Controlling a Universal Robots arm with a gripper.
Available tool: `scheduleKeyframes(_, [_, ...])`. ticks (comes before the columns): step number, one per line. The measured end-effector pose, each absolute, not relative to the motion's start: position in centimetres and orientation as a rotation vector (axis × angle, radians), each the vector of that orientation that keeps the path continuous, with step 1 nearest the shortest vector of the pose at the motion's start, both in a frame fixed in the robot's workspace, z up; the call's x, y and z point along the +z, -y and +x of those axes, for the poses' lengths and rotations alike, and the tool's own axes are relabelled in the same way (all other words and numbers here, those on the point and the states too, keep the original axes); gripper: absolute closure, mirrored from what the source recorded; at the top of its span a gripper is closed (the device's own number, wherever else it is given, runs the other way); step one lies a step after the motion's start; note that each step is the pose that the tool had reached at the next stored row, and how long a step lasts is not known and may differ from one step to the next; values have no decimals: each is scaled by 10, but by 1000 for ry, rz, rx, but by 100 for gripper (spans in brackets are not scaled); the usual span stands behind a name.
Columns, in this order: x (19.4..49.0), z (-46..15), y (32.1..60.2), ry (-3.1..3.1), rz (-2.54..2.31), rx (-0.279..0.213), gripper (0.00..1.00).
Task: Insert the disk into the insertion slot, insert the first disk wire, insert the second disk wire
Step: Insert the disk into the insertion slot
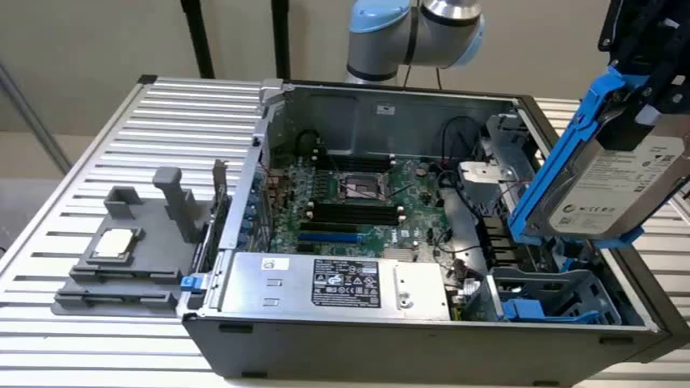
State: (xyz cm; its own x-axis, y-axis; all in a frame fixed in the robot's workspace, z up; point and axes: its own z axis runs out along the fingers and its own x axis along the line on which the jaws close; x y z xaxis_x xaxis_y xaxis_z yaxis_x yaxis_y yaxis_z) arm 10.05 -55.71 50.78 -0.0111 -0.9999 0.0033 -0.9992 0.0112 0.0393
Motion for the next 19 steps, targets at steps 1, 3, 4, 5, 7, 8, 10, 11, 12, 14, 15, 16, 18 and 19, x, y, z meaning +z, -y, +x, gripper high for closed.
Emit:
scheduleKeyframes(1, [508,101,557,2212,2188,-40,68])
scheduleKeyframes(3, [508,101,557,2212,2188,-40,68])
scheduleKeyframes(4, [508,101,557,2212,2188,-40,68])
scheduleKeyframes(5, [508,101,557,2212,2188,-40,68])
scheduleKeyframes(7, [508,101,557,2212,2188,-40,68])
scheduleKeyframes(8, [508,101,557,2212,2188,-40,68])
scheduleKeyframes(10, [508,101,557,2212,2188,-40,68])
scheduleKeyframes(11, [508,101,557,2212,2188,-40,68])
scheduleKeyframes(12, [507,101,557,2212,2188,-40,68])
scheduleKeyframes(14, [506,101,558,2212,2189,-41,68])
scheduleKeyframes(15, [505,103,559,2212,2190,-42,68])
scheduleKeyframes(16, [504,104,561,2213,2190,-45,68])
scheduleKeyframes(18, [502,108,565,2215,2192,-51,68])
scheduleKeyframes(19, [501,109,567,2216,2194,-56,68])
